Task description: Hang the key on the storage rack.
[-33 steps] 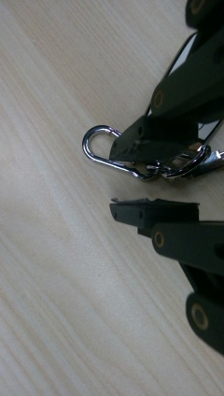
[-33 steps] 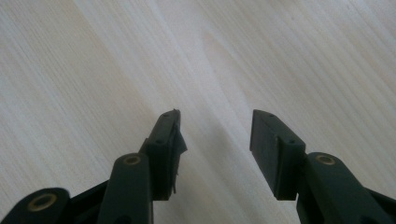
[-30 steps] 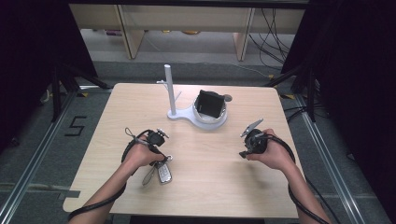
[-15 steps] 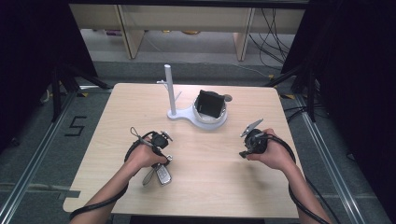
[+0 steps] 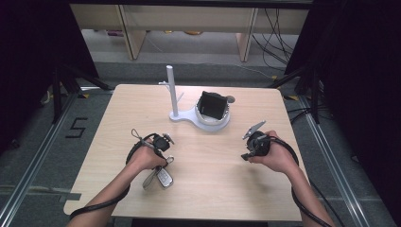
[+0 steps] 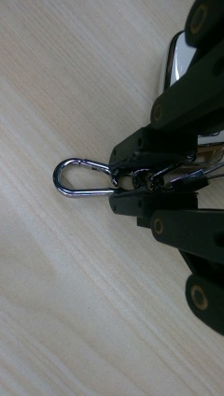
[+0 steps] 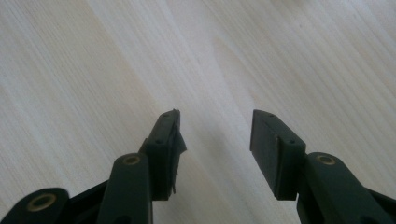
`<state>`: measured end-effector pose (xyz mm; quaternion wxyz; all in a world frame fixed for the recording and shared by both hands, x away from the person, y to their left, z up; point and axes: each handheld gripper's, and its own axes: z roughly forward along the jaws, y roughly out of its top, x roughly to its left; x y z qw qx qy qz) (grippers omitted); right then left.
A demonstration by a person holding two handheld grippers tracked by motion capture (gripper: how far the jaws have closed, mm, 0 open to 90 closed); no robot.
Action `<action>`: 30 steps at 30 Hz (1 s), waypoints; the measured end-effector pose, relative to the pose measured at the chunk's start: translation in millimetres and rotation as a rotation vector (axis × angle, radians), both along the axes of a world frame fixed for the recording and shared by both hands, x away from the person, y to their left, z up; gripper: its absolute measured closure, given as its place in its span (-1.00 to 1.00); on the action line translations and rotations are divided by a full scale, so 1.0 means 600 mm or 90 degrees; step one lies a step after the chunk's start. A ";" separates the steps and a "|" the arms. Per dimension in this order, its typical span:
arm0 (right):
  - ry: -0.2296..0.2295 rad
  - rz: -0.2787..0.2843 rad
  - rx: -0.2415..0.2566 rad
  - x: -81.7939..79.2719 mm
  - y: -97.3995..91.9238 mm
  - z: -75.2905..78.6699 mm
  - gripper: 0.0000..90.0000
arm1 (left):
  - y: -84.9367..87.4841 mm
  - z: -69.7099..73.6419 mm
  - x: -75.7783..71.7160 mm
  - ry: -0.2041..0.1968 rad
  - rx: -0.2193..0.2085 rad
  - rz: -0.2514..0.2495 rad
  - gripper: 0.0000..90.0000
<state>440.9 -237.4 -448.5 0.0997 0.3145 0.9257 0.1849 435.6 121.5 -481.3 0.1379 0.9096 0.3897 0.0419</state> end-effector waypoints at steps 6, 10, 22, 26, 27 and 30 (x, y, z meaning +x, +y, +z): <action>-0.005 0.006 -0.005 0.001 -0.002 -0.001 0.20 | 0.003 -0.001 -0.008 -0.023 -0.011 -0.013 0.69; -0.006 0.004 -0.005 0.001 -0.001 0.001 0.20 | 0.005 0.005 -0.012 -0.036 -0.029 -0.014 0.87; -0.011 0.002 -0.015 0.001 -0.003 0.000 0.20 | 0.000 0.001 -0.025 -0.064 -0.055 -0.040 0.88; -0.010 0.001 -0.006 -0.001 -0.006 0.003 0.20 | 0.004 0.000 -0.033 -0.083 -0.077 -0.029 0.88; -0.013 0.003 -0.006 0.000 -0.007 0.003 0.20 | 0.010 0.000 -0.037 -0.097 -0.094 -0.028 0.88; -0.019 0.002 -0.004 -0.001 -0.009 0.004 0.21 | 0.020 0.003 -0.044 -0.127 -0.133 -0.021 0.88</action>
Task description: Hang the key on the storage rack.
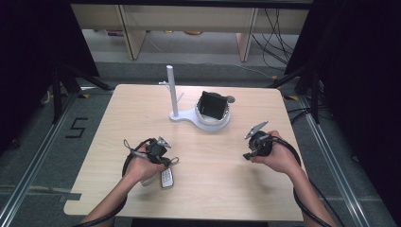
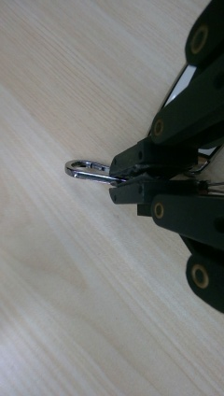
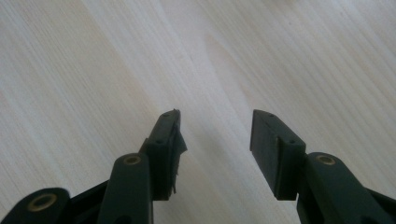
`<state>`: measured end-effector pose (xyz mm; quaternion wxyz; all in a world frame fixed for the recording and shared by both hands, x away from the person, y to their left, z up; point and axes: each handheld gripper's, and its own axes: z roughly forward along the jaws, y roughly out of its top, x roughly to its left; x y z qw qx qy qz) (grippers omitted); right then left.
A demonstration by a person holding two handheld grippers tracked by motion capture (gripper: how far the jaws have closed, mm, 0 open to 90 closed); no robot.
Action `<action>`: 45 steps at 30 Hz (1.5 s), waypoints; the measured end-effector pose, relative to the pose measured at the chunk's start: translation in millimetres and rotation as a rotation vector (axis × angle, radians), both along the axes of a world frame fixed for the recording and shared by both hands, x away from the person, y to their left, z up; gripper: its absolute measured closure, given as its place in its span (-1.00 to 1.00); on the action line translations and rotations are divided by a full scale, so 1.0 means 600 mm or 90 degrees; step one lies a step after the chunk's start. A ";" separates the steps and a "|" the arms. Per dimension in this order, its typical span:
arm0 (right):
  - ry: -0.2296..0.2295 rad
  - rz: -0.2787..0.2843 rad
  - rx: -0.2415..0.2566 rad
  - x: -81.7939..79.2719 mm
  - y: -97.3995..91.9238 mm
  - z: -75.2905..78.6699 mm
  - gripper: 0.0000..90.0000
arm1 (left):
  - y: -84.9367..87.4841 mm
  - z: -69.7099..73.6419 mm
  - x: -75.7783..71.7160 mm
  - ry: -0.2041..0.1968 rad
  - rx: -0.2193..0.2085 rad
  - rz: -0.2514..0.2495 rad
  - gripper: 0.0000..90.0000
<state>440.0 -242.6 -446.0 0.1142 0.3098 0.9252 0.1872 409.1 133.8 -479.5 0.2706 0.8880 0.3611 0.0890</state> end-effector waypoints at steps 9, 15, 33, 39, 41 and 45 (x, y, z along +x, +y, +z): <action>-0.025 -0.036 0.043 -0.018 -0.017 -0.004 0.21 | 0.050 0.020 -0.022 -0.133 -0.137 0.068 0.88; -0.038 -0.049 0.058 -0.029 -0.027 -0.013 0.22 | 0.067 0.041 -0.016 -0.214 -0.211 0.136 0.88; -0.066 -0.070 0.090 -0.047 -0.024 -0.022 0.22 | 0.101 0.133 0.094 -0.357 -0.277 0.256 0.88; -0.069 -0.084 0.102 -0.049 -0.025 -0.019 0.22 | 0.087 0.159 0.133 -0.387 -0.248 0.307 0.88; -0.069 -0.079 0.102 -0.049 -0.025 -0.019 0.22 | 0.079 0.163 0.141 -0.399 -0.234 0.316 0.88; -0.065 -0.073 0.098 -0.050 -0.027 -0.016 0.22 | 0.062 0.170 0.148 -0.422 -0.216 0.328 0.88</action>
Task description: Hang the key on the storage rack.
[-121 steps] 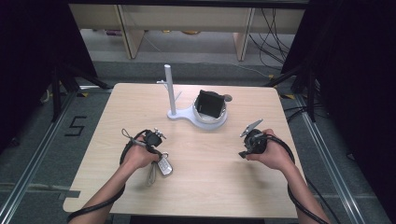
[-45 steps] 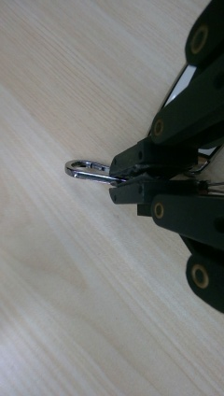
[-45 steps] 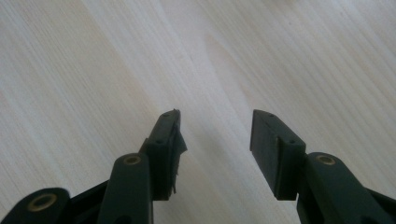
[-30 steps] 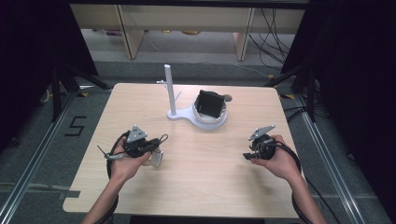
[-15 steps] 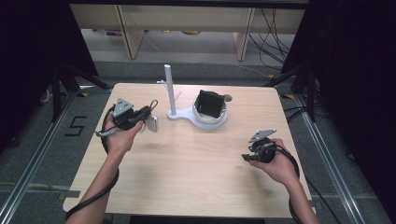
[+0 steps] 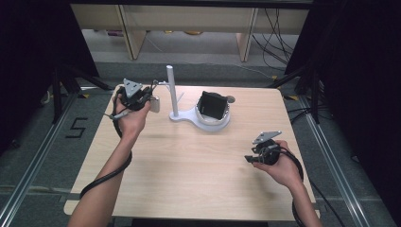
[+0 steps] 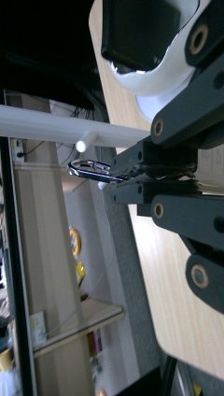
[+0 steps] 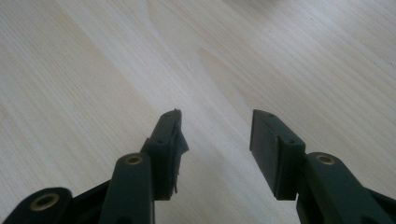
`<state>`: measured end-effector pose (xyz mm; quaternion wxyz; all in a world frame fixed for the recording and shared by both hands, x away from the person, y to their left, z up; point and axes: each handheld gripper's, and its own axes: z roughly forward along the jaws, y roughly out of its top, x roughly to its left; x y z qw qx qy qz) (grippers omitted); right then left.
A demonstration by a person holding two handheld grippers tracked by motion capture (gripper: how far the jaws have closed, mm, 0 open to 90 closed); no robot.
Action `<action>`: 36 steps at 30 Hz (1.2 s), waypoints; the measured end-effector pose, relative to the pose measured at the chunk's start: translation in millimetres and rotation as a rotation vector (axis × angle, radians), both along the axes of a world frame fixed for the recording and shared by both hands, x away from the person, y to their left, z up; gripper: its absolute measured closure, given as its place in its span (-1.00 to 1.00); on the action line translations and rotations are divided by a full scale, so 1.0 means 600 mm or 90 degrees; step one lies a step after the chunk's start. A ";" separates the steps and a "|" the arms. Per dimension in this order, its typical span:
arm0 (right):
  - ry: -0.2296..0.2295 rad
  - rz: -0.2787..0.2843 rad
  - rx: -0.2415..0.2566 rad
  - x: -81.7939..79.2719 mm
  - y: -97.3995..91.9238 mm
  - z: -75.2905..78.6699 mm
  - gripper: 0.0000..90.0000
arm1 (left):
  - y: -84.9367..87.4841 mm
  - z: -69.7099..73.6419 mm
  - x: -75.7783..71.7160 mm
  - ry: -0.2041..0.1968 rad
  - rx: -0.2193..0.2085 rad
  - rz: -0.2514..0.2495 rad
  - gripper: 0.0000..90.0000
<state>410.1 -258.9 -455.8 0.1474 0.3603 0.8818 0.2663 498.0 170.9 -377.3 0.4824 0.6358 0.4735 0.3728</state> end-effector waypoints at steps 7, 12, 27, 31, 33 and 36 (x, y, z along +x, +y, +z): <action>0.000 -0.005 0.004 0.000 0.001 0.000 0.22 | -0.022 0.001 0.001 -0.025 0.040 0.017 0.88; -0.008 -0.002 0.006 0.001 0.000 0.001 0.22 | -0.032 0.000 0.001 -0.030 0.058 0.022 0.88; 0.001 -0.002 -0.009 0.000 -0.009 0.005 0.22 | -0.003 0.006 -0.031 -0.049 -0.005 -0.026 0.88; -0.008 -0.007 -0.003 -0.002 -0.007 0.005 0.22 | 0.000 0.003 -0.033 -0.033 -0.044 -0.045 0.88; -0.005 0.008 -0.016 -0.001 -0.010 0.010 0.22 | 0.005 -0.003 -0.017 -0.023 -0.075 -0.056 0.88; 0.000 -0.002 -0.009 -0.004 -0.007 0.013 0.22 | 0.005 -0.008 -0.002 -0.002 -0.097 -0.064 0.88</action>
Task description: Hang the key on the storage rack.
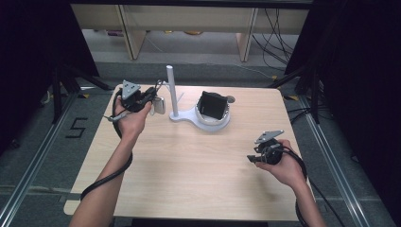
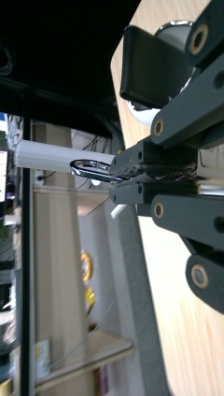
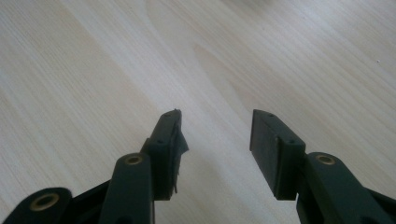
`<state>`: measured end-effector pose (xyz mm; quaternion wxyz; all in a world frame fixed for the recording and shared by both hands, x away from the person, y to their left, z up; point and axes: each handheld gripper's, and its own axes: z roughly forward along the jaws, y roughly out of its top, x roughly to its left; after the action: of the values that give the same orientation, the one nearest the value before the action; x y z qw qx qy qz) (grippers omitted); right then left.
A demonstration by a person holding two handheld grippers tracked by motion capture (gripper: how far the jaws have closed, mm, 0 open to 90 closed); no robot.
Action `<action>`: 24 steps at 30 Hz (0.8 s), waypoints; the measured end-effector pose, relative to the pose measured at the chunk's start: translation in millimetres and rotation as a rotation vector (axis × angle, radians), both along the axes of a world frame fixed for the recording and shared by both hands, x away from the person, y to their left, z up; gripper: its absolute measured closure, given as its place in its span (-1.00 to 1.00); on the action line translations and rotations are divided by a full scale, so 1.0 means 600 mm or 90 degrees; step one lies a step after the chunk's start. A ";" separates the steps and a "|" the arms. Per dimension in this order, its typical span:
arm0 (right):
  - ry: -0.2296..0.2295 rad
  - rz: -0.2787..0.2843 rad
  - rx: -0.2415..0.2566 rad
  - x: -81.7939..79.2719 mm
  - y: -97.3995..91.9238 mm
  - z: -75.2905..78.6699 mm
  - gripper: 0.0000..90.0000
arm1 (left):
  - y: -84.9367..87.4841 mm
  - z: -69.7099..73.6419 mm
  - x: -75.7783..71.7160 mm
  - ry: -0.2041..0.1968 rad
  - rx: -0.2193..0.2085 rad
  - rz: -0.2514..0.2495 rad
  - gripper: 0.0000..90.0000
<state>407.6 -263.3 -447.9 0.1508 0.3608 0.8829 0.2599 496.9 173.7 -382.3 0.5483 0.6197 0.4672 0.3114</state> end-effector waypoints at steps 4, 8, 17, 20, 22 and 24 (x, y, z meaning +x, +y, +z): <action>0.003 0.000 -0.001 0.001 0.000 0.000 0.22 | 0.004 -0.007 0.012 0.018 -0.035 -0.004 0.88; -0.002 0.004 -0.004 0.000 0.001 -0.004 0.22 | 0.010 -0.015 0.023 0.040 -0.102 -0.025 0.88; -0.004 0.010 -0.007 -0.004 0.000 0.000 0.22 | 0.031 -0.025 0.035 0.059 -0.208 -0.056 0.88; -0.006 0.015 -0.009 -0.003 0.000 0.001 0.22 | 0.034 -0.029 0.038 0.067 -0.240 -0.062 0.88; -0.012 0.010 0.000 -0.004 0.004 -0.002 0.22 | 0.033 -0.032 0.040 0.069 -0.246 -0.066 0.87; -0.013 0.011 -0.001 -0.004 0.005 -0.003 0.22 | 0.032 -0.033 0.042 0.075 -0.246 -0.071 0.87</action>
<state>405.2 -260.2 -449.4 0.1575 0.3504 0.8847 0.2642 522.0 192.8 -402.1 0.6450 0.5451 0.5146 0.1485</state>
